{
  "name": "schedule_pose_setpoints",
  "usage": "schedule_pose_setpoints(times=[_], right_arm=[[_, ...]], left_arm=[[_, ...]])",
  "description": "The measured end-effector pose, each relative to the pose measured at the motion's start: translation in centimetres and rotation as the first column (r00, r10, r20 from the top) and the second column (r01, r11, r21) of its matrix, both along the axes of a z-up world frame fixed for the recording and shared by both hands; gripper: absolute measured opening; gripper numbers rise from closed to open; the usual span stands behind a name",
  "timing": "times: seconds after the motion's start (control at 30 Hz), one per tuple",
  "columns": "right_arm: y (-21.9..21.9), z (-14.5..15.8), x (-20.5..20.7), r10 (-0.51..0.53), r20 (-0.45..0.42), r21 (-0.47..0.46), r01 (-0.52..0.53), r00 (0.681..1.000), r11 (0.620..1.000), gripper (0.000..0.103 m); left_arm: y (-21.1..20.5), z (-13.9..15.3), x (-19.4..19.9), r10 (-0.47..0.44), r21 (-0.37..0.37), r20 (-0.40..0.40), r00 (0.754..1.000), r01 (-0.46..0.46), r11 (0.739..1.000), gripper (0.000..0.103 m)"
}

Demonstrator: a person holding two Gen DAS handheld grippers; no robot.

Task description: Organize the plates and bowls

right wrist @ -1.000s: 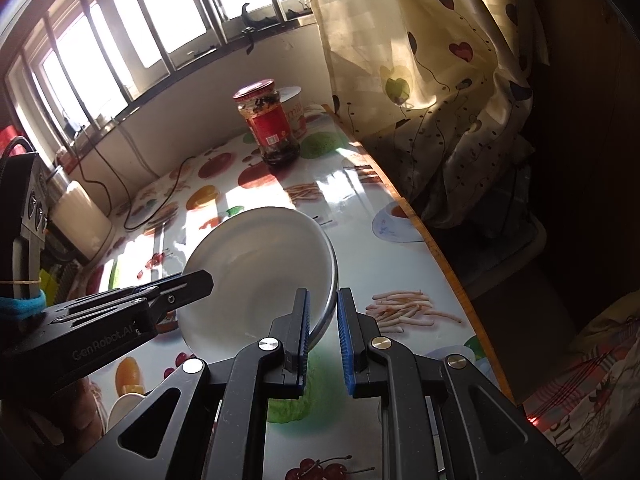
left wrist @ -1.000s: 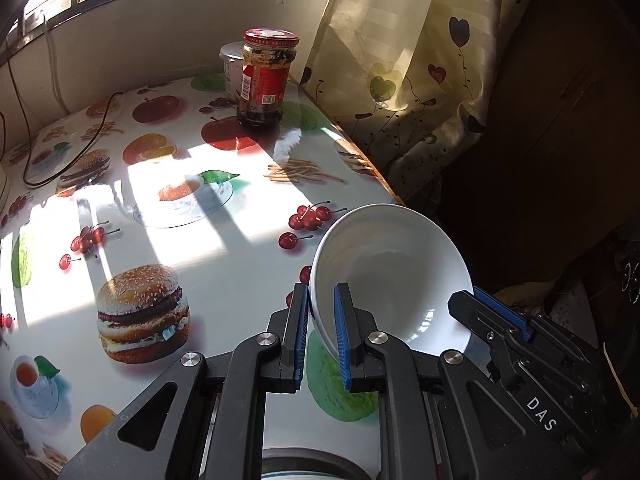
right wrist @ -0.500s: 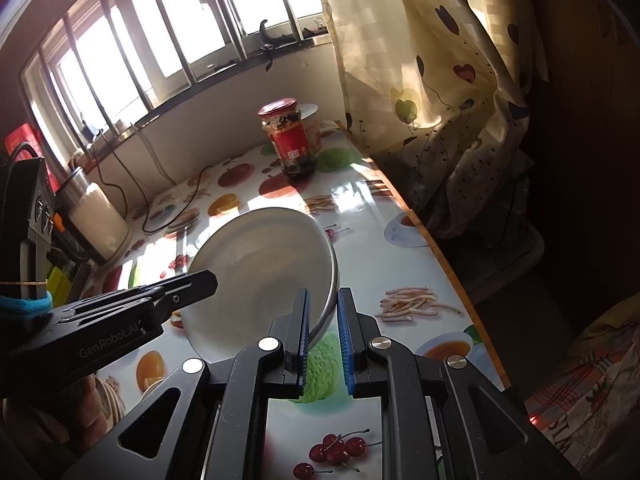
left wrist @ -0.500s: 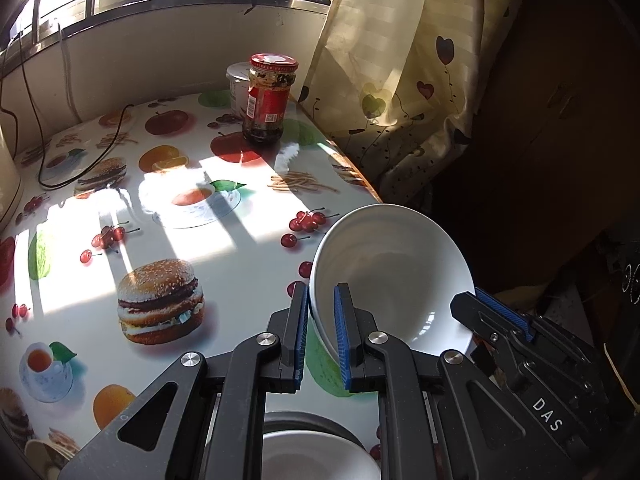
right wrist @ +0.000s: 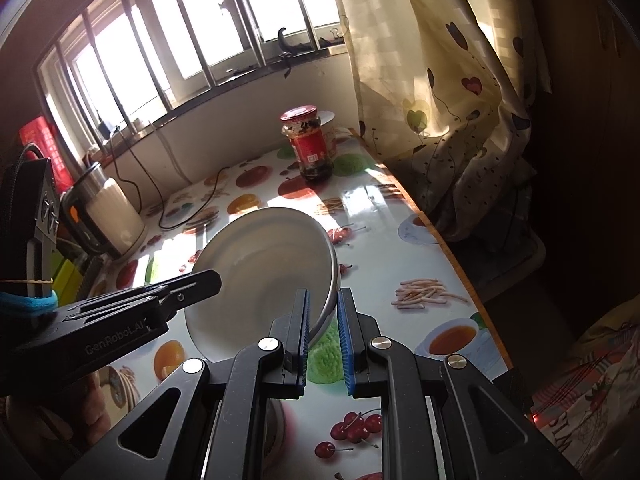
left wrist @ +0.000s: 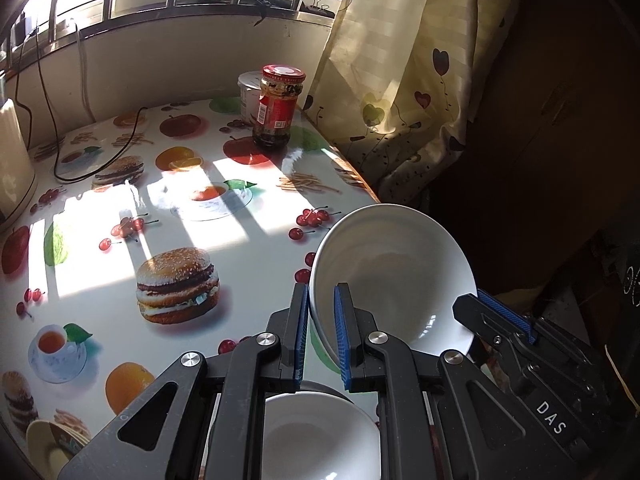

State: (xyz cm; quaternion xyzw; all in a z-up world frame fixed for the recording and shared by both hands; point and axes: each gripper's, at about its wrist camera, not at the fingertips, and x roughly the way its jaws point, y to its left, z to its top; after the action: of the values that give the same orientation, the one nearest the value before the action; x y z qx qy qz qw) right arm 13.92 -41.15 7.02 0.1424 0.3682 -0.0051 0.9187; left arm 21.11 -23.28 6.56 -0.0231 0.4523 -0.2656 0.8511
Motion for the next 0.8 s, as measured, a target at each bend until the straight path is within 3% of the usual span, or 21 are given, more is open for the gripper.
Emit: schedule_pose_setpoints(times=[0.8], right_arm=[[3.5, 0.6, -3.6, 0.057, 0.014, -0.002, -0.057, 0.998, 0.998, 0.014]], left_arm=[[4.1, 0.2, -3.6, 0.054, -0.034, 0.002, 0.999, -0.053, 0.998, 0.014]])
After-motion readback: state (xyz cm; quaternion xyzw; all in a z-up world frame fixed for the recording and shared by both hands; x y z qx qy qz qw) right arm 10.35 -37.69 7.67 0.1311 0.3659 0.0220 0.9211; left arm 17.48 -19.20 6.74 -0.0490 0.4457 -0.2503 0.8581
